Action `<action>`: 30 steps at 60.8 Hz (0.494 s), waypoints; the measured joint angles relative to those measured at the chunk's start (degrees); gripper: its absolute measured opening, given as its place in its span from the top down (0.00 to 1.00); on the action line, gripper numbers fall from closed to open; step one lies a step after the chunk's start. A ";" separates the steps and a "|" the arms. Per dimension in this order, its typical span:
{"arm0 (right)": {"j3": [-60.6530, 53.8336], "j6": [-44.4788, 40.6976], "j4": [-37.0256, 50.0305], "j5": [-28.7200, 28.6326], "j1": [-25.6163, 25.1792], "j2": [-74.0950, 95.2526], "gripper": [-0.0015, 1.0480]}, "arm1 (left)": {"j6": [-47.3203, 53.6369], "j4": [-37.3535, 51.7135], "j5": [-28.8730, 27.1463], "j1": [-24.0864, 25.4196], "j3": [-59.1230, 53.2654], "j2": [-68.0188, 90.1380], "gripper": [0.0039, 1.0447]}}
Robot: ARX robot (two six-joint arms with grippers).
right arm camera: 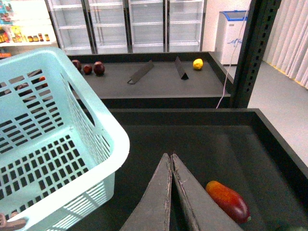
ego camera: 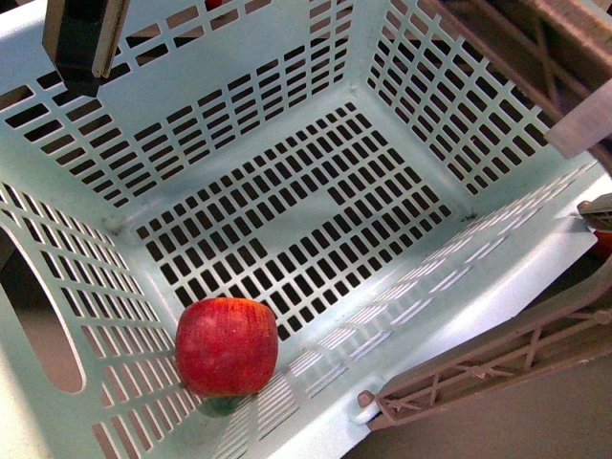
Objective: Pick apple with right arm and hold basket with left
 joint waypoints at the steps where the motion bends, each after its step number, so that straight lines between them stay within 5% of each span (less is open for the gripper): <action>1: 0.00 0.00 -0.11 0.00 -0.02 -0.13 0.98 | 0.00 0.00 0.00 0.00 0.00 0.00 0.94; 13: 0.00 -0.02 -10.49 -0.04 -0.02 -9.35 0.98 | -0.02 0.00 0.02 0.00 0.00 0.00 0.94; 30: 0.00 -0.02 -11.08 -0.02 -0.02 -10.73 0.98 | -0.17 0.00 0.00 0.00 0.00 0.00 0.94</action>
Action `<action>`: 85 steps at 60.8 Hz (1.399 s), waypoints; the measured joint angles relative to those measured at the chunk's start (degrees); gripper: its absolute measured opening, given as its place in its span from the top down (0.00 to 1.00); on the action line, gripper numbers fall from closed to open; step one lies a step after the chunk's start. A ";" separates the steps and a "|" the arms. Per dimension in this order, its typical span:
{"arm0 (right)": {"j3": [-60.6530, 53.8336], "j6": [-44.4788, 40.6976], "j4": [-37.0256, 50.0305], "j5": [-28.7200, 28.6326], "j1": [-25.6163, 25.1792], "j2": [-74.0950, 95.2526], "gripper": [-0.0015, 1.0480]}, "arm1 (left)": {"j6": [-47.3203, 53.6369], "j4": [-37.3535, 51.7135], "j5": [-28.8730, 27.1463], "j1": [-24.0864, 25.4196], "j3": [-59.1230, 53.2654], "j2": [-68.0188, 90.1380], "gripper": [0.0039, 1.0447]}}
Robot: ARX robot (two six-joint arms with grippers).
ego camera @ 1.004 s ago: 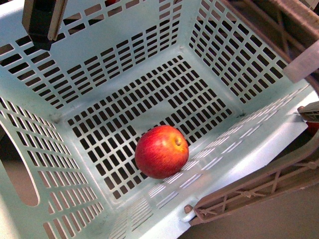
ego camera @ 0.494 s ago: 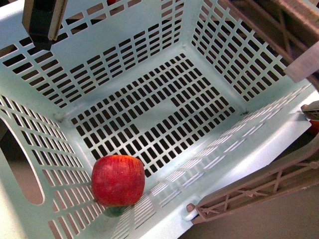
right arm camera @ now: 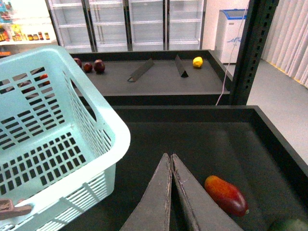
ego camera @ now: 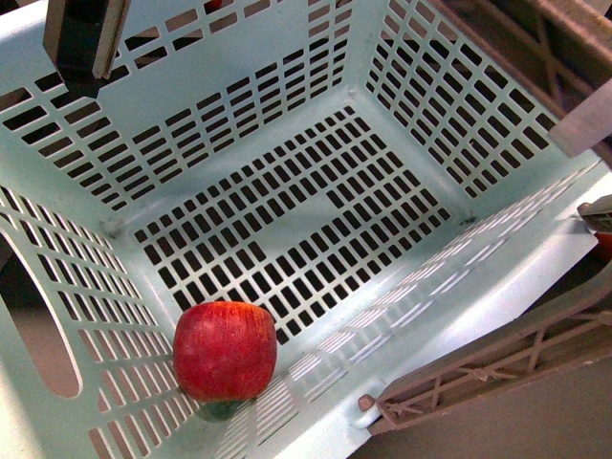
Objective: Pick apple with right arm and hold basket with left
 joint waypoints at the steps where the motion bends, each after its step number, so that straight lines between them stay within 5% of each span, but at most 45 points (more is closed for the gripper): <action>1: 0.00 0.00 0.00 0.00 0.00 0.00 0.98 | 0.04 0.00 -0.02 0.00 0.00 0.00 0.94; 6: 0.00 -0.11 0.00 0.00 0.00 -0.02 0.93 | 0.15 0.00 -0.02 0.00 0.00 0.00 0.94; 34: 0.00 -0.11 0.00 0.00 0.00 -0.04 0.15 | 0.11 0.00 0.00 0.00 0.00 0.00 0.94; 37: 0.00 -0.09 0.00 0.02 0.00 -0.04 0.08 | -0.94 -3.23 -5.46 -0.74 1.22 0.22 0.94; 42: 0.00 -0.11 0.00 -0.11 0.00 -0.04 0.09 | -5.73 -6.86 -17.57 -0.63 3.80 1.66 0.94; 48: 0.00 -0.11 0.00 0.04 0.00 -0.09 0.09 | -6.86 -6.58 -21.51 3.72 6.25 3.41 0.94; 65: 0.00 -0.11 0.00 -0.11 0.00 -0.09 0.09 | -14.29 -2.80 -16.57 15.23 5.84 6.86 0.94; 85: 0.00 -0.11 0.00 -0.04 0.00 -0.09 0.09 | -19.93 0.68 -11.85 21.92 2.34 13.16 0.94</action>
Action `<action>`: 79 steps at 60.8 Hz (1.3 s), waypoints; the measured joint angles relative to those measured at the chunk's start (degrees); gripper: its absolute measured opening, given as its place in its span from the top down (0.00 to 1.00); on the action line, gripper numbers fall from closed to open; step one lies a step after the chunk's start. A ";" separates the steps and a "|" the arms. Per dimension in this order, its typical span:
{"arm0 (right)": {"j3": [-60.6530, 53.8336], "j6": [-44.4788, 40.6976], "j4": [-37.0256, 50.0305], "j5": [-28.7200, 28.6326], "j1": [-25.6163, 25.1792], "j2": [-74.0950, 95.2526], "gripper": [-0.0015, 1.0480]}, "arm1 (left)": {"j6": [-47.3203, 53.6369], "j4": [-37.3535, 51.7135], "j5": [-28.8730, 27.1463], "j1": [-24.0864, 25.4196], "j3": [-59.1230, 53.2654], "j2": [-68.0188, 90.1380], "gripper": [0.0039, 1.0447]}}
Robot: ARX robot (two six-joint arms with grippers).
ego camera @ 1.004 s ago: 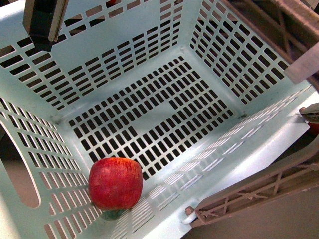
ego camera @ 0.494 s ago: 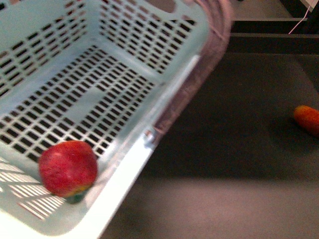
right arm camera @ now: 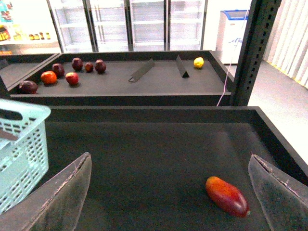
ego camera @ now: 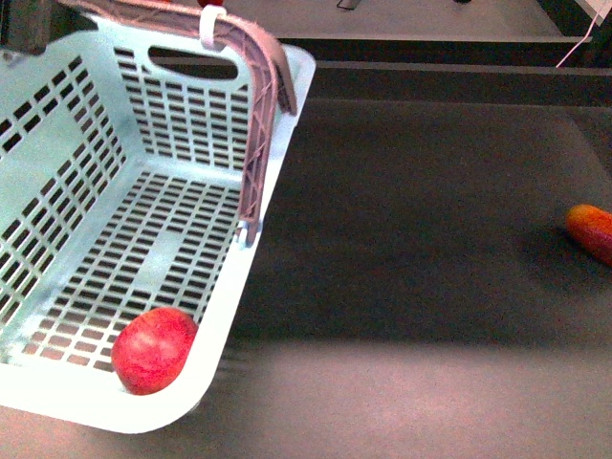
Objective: Pick apple with right arm and hold basket with left
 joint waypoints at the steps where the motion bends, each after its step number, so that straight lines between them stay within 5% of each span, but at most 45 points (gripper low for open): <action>1: 0.00 0.00 0.00 0.00 0.00 0.00 0.09 | -0.09 0.35 0.37 0.39 -0.33 0.44 0.94; 45: 0.00 0.00 0.00 0.02 0.00 0.00 0.09 | -2.97 3.06 3.69 4.28 -7.54 3.37 0.94; 67: 0.00 0.00 0.00 0.02 0.00 0.00 0.09 | -5.64 -5.75 -0.44 2.38 -8.79 -5.99 0.40; 76: 0.00 0.00 0.00 0.02 0.00 0.00 0.09 | -8.07 -12.59 -7.45 -2.03 -11.19 -16.41 0.07; 79: 0.00 0.00 0.00 0.02 0.00 0.00 0.09 | -9.35 -14.58 -9.70 -4.04 -11.61 -20.33 0.06</action>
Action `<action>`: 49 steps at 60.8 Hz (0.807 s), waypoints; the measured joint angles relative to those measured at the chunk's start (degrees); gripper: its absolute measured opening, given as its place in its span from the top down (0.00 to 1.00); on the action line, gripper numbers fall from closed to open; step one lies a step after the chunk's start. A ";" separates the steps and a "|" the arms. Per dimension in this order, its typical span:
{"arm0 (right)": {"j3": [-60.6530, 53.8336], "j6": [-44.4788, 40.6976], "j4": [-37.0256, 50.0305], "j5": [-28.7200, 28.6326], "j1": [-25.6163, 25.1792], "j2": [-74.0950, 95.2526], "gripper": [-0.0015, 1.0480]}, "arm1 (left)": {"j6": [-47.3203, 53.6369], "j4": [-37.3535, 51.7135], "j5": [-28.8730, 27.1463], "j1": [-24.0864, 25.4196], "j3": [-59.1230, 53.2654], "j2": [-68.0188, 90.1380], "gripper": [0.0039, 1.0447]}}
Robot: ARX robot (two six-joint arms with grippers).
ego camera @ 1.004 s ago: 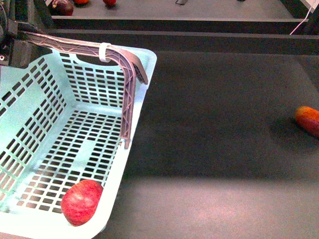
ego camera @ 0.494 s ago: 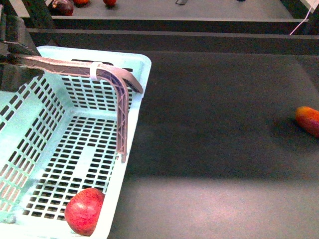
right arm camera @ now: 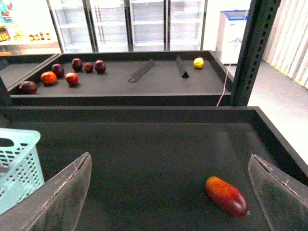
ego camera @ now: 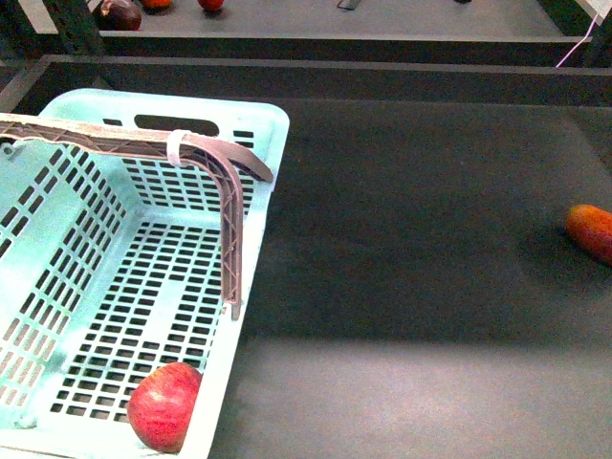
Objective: Pick apple with right arm and hold basket with left
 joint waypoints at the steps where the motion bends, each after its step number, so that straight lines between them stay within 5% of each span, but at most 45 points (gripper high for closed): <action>1: 0.00 0.00 0.00 0.00 0.00 0.00 0.09 | -0.28 -0.52 -0.61 -0.55 0.00 -0.92 0.07; 9: 0.00 0.00 0.00 0.00 0.00 0.00 0.09 | 0.17 -0.44 -1.70 -1.88 -0.26 -3.21 0.07; 11: 0.00 0.00 0.00 -0.04 0.00 0.00 0.09 | 4.57 6.64 -4.00 -1.97 -2.93 -3.37 0.11; 15: 0.00 0.00 0.00 0.02 0.00 0.00 0.09 | 33.03 35.87 -5.90 -0.26 -15.61 -5.35 0.28; 21: 0.00 0.00 0.00 0.00 0.00 0.00 0.09 | 65.48 52.17 -3.85 2.54 -23.45 -10.03 0.47; 30: 0.00 0.00 0.00 0.02 0.00 0.00 0.09 | 87.97 53.20 -0.15 6.36 -29.24 -16.46 0.76; 37: 0.00 0.00 0.00 0.02 0.00 0.00 0.09 | 91.82 51.82 2.08 8.41 -32.24 -20.44 0.97; 49: 0.00 0.00 0.00 0.00 0.00 0.00 0.09 | 93.37 47.32 5.16 11.89 -36.33 -29.18 0.97</action>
